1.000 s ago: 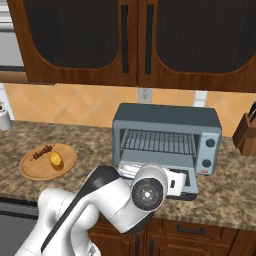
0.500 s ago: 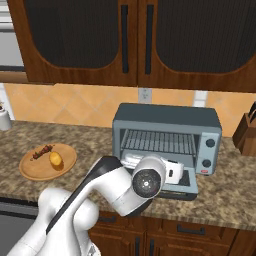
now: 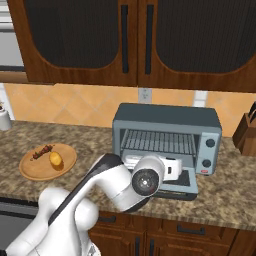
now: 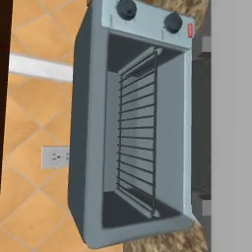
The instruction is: Pick up the kebab skewer and baguette bread, and place them inside the toaster oven. Close the toaster oven door and start by setting the timer.
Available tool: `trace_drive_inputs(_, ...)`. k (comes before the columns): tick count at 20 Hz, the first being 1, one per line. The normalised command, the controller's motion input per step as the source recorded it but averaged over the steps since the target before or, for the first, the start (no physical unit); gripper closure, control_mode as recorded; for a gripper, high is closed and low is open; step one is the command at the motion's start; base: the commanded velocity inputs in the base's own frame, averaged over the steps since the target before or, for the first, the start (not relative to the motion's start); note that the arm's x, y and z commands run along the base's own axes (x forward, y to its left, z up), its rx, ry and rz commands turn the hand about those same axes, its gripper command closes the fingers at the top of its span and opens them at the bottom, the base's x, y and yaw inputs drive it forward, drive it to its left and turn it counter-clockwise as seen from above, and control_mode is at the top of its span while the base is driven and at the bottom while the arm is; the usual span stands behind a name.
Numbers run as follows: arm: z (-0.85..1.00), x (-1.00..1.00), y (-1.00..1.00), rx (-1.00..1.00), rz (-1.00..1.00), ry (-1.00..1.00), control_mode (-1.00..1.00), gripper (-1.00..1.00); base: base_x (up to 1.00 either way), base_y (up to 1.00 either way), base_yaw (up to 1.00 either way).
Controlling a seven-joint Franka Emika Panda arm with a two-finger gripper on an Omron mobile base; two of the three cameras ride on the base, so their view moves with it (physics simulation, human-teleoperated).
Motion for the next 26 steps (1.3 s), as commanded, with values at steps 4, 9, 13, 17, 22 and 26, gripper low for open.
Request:
trace_drive_inputs(4, 0.00, 0.60, 0.01, 0.00, 0.00, 0.00, -1.00, -1.00, 0.00, 0.00, 0.00)
trace_drive_inputs(9, -0.08, 0.58, 0.00, 0.00, 0.00, 0.00, -1.00, -1.00, 0.00, 0.00, 0.00)
trace_drive_inputs(13, -0.11, 0.39, 0.00, 0.00, 0.00, 0.00, -1.00, -1.00, 0.00, 0.00, 0.00)
trace_drive_inputs(17, -0.03, 0.41, 0.00, 0.01, 0.00, 0.00, -1.00, -1.00, 0.00, 0.00, 0.00)
trace_drive_inputs(22, -0.05, 0.38, 0.00, 0.00, 0.00, 0.00, -1.00, -1.00, 0.00, 0.00, 0.00)
trace_drive_inputs(26, -0.40, 0.16, 0.00, 0.00, 0.00, 0.00, -1.00, -1.00, 0.00, 0.00, 0.00)
